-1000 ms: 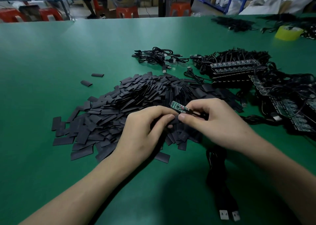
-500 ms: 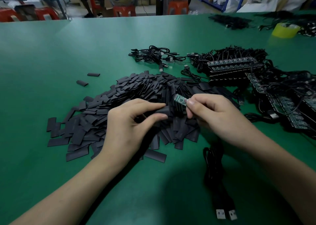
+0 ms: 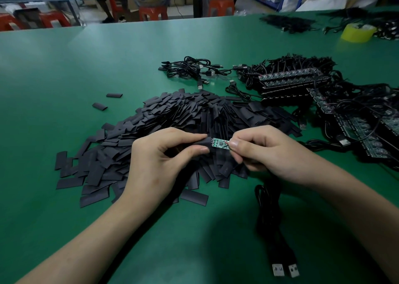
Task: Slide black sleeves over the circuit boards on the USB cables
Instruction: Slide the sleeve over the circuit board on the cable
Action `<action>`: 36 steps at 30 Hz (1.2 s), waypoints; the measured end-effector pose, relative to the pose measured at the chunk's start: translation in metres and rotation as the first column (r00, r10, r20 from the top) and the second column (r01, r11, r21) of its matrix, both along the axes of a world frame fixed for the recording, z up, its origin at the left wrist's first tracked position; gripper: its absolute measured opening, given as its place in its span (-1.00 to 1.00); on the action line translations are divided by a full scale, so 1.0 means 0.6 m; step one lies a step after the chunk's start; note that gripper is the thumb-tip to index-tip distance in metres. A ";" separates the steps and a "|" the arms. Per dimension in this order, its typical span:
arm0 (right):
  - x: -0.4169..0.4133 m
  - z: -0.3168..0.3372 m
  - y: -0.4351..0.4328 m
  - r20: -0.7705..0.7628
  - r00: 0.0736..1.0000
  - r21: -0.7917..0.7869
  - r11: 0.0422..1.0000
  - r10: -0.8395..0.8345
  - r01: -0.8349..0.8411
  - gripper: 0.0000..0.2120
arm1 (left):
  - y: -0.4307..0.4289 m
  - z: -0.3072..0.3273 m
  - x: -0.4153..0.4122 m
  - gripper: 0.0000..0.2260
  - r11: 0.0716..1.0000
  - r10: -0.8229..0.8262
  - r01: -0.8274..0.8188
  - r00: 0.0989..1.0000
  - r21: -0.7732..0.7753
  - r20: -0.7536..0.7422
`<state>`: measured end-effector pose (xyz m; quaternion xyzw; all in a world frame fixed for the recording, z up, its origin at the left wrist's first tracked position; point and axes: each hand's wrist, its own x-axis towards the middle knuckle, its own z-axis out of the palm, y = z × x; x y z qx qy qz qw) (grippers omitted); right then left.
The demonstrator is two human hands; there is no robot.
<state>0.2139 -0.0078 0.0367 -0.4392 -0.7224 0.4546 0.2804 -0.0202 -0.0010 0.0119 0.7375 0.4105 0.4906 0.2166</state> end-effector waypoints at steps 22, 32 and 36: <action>0.000 0.003 -0.006 0.154 0.986 -0.054 0.997 0.065 -0.057 -0.65 | -0.002 0.005 -0.002 -0.77 0.988 -0.127 0.144 0.958 0.049 -0.256; -0.010 0.004 -0.014 0.174 0.984 -0.026 0.999 0.040 -0.036 -0.69 | -0.005 -0.004 0.002 -0.80 0.978 -0.126 0.163 0.960 0.133 -0.250; -0.014 -0.002 -0.013 0.207 0.977 0.108 0.994 -0.055 0.033 -0.78 | -0.002 -0.006 0.005 -0.83 0.981 -0.101 0.135 0.969 0.141 -0.224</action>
